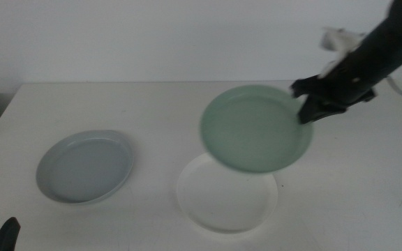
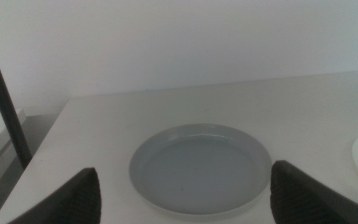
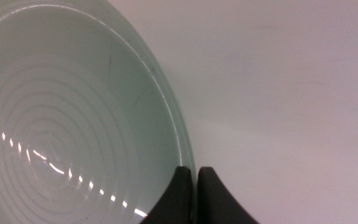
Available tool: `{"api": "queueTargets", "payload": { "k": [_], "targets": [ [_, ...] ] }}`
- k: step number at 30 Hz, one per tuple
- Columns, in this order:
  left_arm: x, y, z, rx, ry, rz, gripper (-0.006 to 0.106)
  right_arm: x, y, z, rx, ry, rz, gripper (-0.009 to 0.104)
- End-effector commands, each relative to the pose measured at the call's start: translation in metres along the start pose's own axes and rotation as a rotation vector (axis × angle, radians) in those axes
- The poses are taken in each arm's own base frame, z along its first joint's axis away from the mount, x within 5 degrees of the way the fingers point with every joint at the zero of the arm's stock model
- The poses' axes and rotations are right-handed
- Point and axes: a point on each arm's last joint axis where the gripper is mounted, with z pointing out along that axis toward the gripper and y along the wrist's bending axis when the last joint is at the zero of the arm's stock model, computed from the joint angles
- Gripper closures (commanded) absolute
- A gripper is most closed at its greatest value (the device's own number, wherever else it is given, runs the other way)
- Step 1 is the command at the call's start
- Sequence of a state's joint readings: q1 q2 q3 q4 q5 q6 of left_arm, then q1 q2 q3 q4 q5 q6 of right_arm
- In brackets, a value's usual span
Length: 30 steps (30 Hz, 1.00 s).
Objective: Stack the three bowls on top of each other.
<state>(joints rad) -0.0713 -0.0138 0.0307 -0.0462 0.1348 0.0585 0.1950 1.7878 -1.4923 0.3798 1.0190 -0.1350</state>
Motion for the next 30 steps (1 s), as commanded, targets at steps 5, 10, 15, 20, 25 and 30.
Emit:
{"api": "queueTargets", "payload": {
  "k": [5, 10, 15, 20, 25, 30],
  "targets": [
    [-0.009, 0.0, -0.002, -0.005, -0.091, -0.02, -0.005, -0.002, 0.037, 0.004, -0.032, -0.035, -0.071, 0.096],
    [-0.009, 0.0, -0.002, -0.005, -0.091, -0.02, -0.005, 0.001, 0.043, 0.032, -0.034, 0.034, -0.08, 0.096],
    [-0.009, 0.0, -0.002, -0.005, -0.091, -0.02, -0.005, 0.003, 0.039, 0.053, -0.027, 0.085, -0.071, 0.096],
    [-0.009, 0.0, -0.002, -0.005, -0.091, -0.02, -0.005, 0.004, 0.034, 0.068, -0.007, 0.12, -0.073, 0.096],
    [-0.009, 0.0, -0.002, -0.005, -0.091, -0.02, -0.005, 0.005, 0.031, 0.075, -0.001, 0.138, -0.08, 0.096],
    [-0.009, 0.0, -0.002, -0.005, -0.091, -0.02, -0.005, 0.006, 0.031, 0.075, 0.0, 0.143, -0.083, 0.08]
  ]
}}
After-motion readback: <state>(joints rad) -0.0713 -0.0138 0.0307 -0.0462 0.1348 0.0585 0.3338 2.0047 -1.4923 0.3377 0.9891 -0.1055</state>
